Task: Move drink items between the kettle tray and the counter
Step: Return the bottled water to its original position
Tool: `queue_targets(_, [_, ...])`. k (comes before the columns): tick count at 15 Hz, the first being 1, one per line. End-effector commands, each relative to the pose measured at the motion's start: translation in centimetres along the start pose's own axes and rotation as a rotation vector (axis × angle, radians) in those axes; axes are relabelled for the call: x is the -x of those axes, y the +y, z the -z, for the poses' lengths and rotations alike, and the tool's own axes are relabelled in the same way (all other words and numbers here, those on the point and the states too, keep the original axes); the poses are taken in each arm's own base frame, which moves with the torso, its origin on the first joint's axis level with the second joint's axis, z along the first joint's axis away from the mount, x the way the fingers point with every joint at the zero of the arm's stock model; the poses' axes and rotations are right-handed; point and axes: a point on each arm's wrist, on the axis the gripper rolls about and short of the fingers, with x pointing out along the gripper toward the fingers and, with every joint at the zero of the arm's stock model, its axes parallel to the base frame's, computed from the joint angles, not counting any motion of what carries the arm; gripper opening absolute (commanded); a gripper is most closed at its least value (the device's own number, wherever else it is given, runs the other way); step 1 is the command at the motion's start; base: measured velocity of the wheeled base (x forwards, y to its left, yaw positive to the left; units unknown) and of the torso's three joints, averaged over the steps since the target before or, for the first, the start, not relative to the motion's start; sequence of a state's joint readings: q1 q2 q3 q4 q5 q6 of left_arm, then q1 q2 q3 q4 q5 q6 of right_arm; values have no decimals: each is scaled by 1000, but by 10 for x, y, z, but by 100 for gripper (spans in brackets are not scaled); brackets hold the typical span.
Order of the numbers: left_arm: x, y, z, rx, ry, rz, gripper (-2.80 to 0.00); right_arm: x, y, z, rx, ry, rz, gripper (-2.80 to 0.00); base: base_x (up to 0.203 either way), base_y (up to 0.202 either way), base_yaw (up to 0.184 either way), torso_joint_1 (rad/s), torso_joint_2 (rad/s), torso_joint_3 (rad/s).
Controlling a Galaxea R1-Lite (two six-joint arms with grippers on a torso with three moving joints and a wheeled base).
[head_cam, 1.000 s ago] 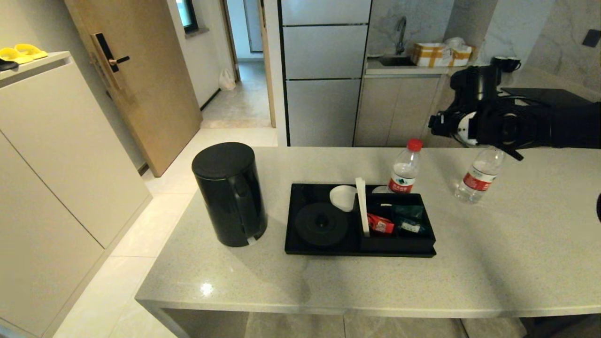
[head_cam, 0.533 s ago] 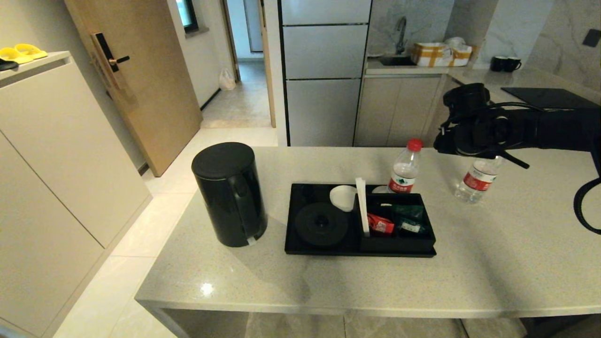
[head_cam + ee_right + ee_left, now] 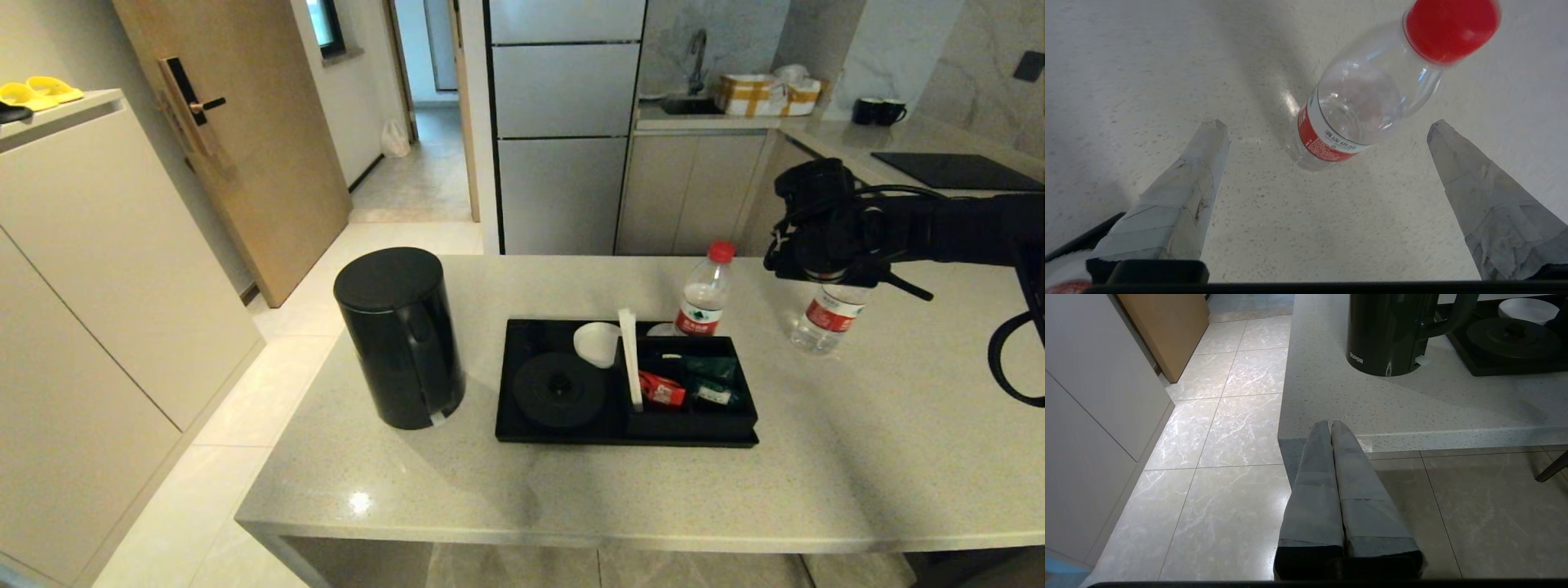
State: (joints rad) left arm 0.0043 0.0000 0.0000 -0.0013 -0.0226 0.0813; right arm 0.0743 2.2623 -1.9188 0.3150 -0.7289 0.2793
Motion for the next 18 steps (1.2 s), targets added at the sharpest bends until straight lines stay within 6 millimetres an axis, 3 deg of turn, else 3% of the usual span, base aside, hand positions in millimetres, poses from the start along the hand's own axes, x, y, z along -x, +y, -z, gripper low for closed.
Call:
queue_targets(1, [0, 0, 0, 0, 0, 0, -280, -6, -5, 5, -18, 19, 25, 0, 0, 0, 0, 0, 0, 0])
queue_targets(3, [0, 0, 0, 0, 0, 0, -280, -11, -7, 7, -20, 28, 36, 0, 0, 0, 0, 0, 0, 0])
queue_targets(7, [0, 0, 0, 0, 0, 0, -280, -43, -20, 12, -68, 24, 76, 0, 0, 0, 0, 0, 0, 0])
queue_targets(11, [0, 0, 0, -1, 0, 0, -280, -62, -30, 15, -47, -36, 0, 0, 0, 0, 0, 0, 0, 0])
queue_targets(18, [0, 0, 0, 0, 0, 0, -280, -92, -16, 37, -2, -156, -70, 0, 0, 0, 0, 0, 0, 0])
